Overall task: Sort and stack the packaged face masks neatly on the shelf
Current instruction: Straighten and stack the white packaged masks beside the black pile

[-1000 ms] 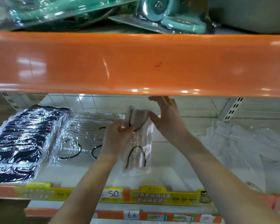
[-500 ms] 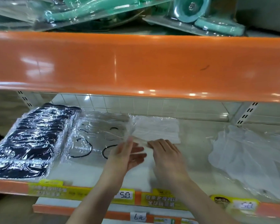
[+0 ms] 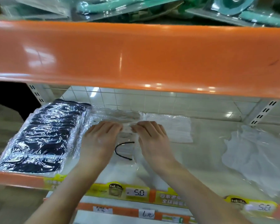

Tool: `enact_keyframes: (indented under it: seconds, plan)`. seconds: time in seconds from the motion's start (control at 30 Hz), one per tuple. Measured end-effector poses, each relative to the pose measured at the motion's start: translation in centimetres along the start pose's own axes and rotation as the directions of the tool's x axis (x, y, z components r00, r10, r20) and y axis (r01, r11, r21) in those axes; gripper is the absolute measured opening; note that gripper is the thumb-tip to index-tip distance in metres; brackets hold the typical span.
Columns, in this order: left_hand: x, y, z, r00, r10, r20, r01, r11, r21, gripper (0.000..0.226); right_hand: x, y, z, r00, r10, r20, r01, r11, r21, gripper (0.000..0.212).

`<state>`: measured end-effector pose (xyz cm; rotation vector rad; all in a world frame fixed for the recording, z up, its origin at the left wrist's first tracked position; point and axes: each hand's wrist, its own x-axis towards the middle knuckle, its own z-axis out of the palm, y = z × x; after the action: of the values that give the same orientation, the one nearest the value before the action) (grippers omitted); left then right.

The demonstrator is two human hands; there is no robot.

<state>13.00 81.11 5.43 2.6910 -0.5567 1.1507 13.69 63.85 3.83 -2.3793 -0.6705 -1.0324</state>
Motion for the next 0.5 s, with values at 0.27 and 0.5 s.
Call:
enact_keyframes:
  seconds: [0.27, 0.5]
  plan:
    - [-5.7, -4.0, 1.6, 0.989, -0.012, 0.145, 0.012, 1.000, 0.003, 0.023, -3.9, -1.6, 4.5, 0.956, -0.060, 0.287, 0.075, 0.996, -0.042, 0.043]
    - [-8.5, -4.6, 2.0, 0.955, -0.068, 0.288, 0.075, 0.997, -0.013, 0.035, -5.5, -3.3, 5.3, 0.903, -0.042, 0.427, 0.059, 0.998, -0.028, 0.036]
